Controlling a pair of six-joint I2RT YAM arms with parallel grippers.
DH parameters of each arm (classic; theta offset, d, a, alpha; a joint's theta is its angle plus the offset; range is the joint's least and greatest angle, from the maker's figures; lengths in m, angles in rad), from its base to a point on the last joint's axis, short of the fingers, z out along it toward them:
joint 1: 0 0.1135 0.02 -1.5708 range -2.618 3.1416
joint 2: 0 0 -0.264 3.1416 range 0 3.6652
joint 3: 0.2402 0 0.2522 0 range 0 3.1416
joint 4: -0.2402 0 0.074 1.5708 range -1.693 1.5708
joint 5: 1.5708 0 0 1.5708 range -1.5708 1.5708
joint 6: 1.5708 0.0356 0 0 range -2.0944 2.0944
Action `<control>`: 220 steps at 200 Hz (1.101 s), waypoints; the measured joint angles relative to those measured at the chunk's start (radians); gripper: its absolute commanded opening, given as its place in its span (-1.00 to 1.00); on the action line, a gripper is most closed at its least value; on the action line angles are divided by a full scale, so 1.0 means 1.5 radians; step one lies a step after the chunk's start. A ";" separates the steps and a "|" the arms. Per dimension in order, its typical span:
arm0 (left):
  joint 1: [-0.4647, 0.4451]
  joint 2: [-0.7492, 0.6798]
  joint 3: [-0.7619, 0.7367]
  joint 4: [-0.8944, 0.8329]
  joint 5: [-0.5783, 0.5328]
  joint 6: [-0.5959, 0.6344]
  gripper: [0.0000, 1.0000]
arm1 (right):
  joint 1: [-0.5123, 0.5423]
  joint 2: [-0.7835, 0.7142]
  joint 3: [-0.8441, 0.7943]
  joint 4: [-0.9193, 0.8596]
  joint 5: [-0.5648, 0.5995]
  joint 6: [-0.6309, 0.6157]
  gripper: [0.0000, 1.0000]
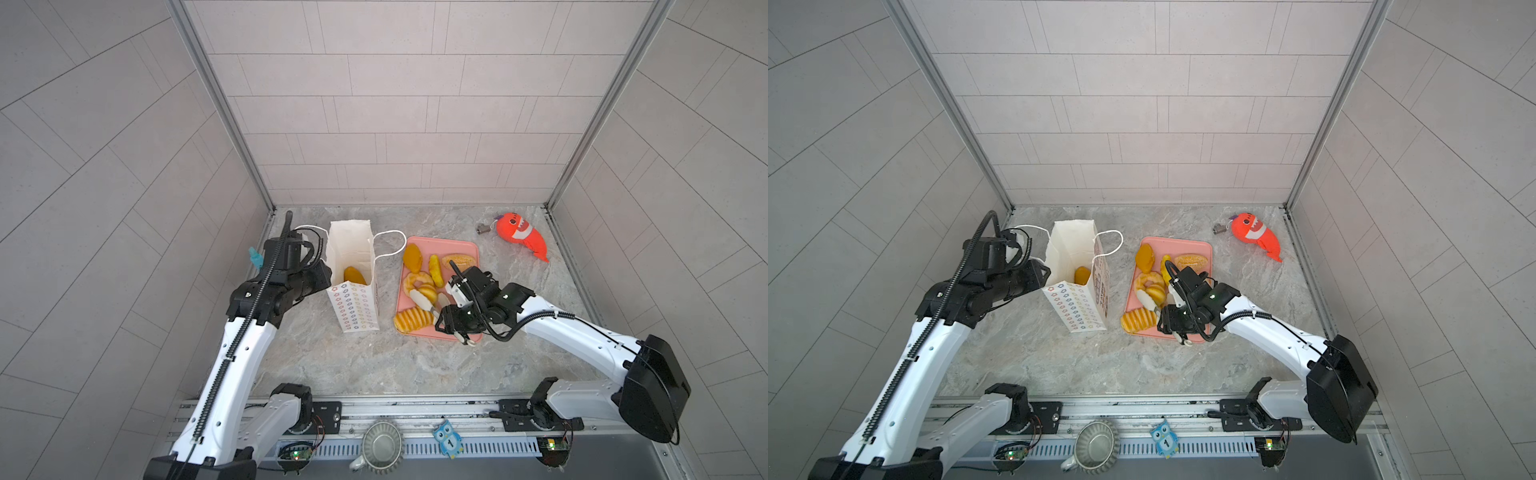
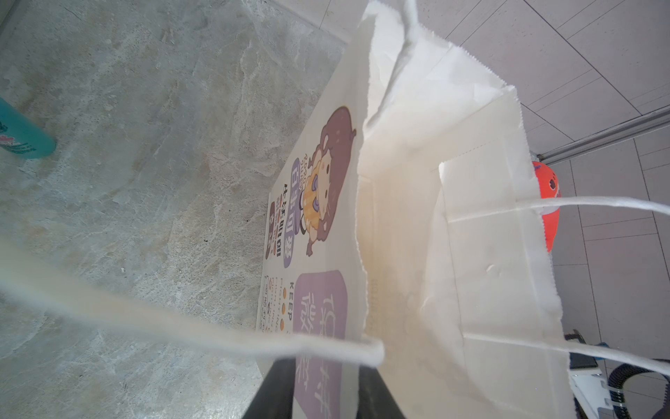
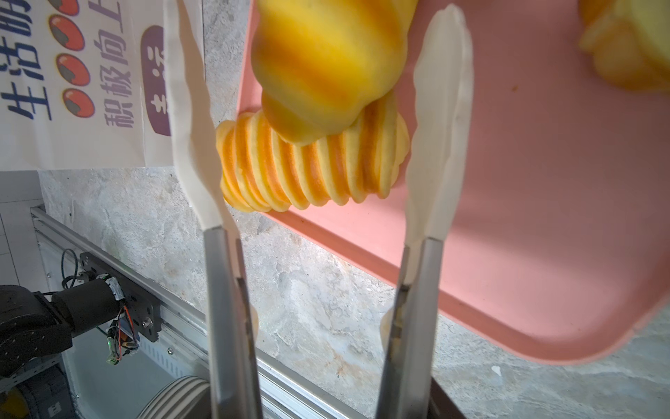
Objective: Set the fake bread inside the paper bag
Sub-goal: 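Close the tong around the striped croissant with the right gripper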
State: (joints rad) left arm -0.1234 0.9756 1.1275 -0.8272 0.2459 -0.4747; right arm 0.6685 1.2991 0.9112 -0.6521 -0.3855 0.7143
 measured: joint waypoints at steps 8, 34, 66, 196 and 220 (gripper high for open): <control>0.001 0.000 0.000 0.000 0.000 0.000 -0.34 | 0.000 0.005 0.002 0.001 0.000 0.000 0.19; 0.004 0.000 0.000 0.000 0.000 0.000 -0.34 | -0.002 0.022 0.009 0.002 -0.001 -0.005 0.16; 0.004 0.000 0.000 0.000 0.000 0.000 -0.34 | -0.009 0.039 0.018 0.001 -0.011 -0.015 0.10; 0.004 0.000 0.000 0.000 0.000 0.000 -0.34 | -0.023 0.014 0.022 -0.015 -0.020 -0.022 -0.08; 0.005 0.000 0.000 0.000 0.000 0.000 -0.34 | -0.023 -0.005 0.022 -0.023 -0.020 -0.022 -0.08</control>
State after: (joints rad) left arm -0.1154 0.9756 1.1275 -0.8276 0.2462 -0.4744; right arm 0.6334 1.2922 0.9440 -0.6861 -0.4152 0.6815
